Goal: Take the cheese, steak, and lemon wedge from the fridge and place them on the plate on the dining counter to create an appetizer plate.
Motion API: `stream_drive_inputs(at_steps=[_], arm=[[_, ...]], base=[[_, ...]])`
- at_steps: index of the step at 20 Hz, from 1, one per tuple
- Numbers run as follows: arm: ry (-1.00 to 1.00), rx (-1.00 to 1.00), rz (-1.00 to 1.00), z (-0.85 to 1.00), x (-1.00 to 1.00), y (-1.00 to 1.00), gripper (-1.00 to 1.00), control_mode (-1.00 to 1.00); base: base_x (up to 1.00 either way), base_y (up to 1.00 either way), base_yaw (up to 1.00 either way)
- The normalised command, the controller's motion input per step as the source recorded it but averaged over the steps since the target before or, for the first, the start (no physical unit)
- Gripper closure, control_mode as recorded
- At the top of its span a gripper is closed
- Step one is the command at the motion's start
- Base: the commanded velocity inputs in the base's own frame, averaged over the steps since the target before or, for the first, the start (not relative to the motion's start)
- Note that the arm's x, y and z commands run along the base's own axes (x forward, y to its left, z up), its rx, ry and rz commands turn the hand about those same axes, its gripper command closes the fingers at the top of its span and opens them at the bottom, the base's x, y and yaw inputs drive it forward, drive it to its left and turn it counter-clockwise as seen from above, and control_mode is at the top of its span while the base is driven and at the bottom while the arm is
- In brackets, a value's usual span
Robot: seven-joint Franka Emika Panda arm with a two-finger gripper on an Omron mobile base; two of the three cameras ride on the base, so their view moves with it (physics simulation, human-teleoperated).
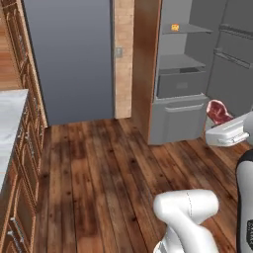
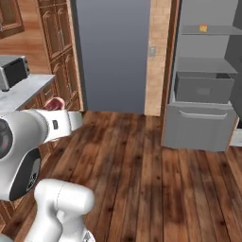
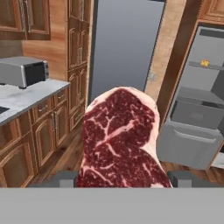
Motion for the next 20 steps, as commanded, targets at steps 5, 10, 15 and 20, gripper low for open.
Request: stream_drive_inputs(at_steps=[5,10,15,20], arm=[[0.00,0.00,0.00,0.00,0.00,0.00,1.00,1.00],[0.00,0.00,0.00,0.00,0.00,0.00,1.00,1.00],[0.00,0.00,0.00,0.00,0.00,0.00,1.00,1.00],[0.00,0.00,0.00,0.00,0.00,0.00,1.00,1.00]], base=[[-1.00,-0.65,-0.01],[-1.00,-0.52,0.00],[-1.00,-0.43,0.00],[-1.00,-0.35,0.00]])
